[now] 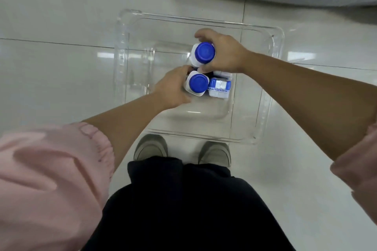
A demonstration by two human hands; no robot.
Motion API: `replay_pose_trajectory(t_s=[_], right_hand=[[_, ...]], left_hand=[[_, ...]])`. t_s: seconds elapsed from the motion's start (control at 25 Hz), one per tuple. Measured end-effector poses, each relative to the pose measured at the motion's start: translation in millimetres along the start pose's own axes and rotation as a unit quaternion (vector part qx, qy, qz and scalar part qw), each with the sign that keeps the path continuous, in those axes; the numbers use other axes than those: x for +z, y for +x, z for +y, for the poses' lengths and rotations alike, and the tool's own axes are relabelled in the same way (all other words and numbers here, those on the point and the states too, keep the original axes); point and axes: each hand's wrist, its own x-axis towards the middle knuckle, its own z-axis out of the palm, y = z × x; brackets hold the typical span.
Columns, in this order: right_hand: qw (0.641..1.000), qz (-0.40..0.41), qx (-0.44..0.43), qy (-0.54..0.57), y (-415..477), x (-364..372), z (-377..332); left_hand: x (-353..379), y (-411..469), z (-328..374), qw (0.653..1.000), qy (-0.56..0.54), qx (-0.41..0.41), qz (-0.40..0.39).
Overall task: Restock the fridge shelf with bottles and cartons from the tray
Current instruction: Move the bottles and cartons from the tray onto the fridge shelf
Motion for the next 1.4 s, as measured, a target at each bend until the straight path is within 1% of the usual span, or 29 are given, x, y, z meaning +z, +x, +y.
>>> replay_pose_trajectory(t_s=[0.08, 0.2, 0.28, 0.44, 0.56, 0.64, 0.72, 0.8, 1.0, 1.12, 1.16, 1.24, 1.4], right_hand=[[0.999, -0.023, -0.006, 0.023, 8.8, -1.3, 3.9], [0.998, -0.063, -0.005, 0.020, 12.2, -1.0, 1.4], [0.999, -0.036, -0.002, 0.036, 10.0, -2.0, -2.3], [0.982, -0.003, 0.038, 0.187, -15.0, -20.1, -18.4], [0.964, 0.015, 0.063, 0.259, -49.9, -50.7, -31.7], [0.941, 0.016, 0.048, 0.335, -82.5, -77.7, -50.9], [0.907, 0.018, 0.019, 0.421, -119.2, -103.2, -78.8], [0.877, 0.036, 0.009, 0.480, -160.9, -127.0, -112.2], [0.805, 0.153, 0.009, 0.573, -262.3, -200.7, -198.1], [0.741, 0.225, -0.056, 0.631, -318.1, -255.4, -249.4], [0.721, 0.245, -0.088, 0.642, -336.1, -273.7, -264.9], [0.698, 0.295, -0.141, 0.637, -373.6, -312.9, -294.9], [0.680, 0.365, -0.217, 0.598, -440.1, -388.4, -344.8]], left_hand=[[9.6, 3.3, -3.7, 0.998, -0.062, 0.006, 0.032], [15.1, 0.2, -9.2, 0.993, -0.117, 0.006, 0.024], [10.6, -4.6, -9.0, 0.992, -0.126, 0.001, 0.015], [-21.2, -30.0, 0.9, 0.981, -0.187, -0.036, 0.034], [-60.0, -64.9, 22.0, 0.964, -0.252, -0.057, 0.057], [-92.4, -93.9, 57.9, 0.950, -0.300, -0.047, 0.079], [-121.5, -122.3, 100.2, 0.937, -0.337, -0.028, 0.092], [-149.3, -150.6, 146.4, 0.931, -0.350, -0.007, 0.102], [-223.2, -211.4, 271.8, 0.925, -0.347, 0.075, 0.132], [-266.9, -243.3, 346.1, 0.923, -0.344, 0.121, 0.124], [-280.6, -254.0, 373.0, 0.922, -0.340, 0.140, 0.124], [-308.4, -273.9, 426.4, 0.916, -0.332, 0.183, 0.134], [-359.8, -315.4, 524.2, 0.905, -0.298, 0.269, 0.141]])
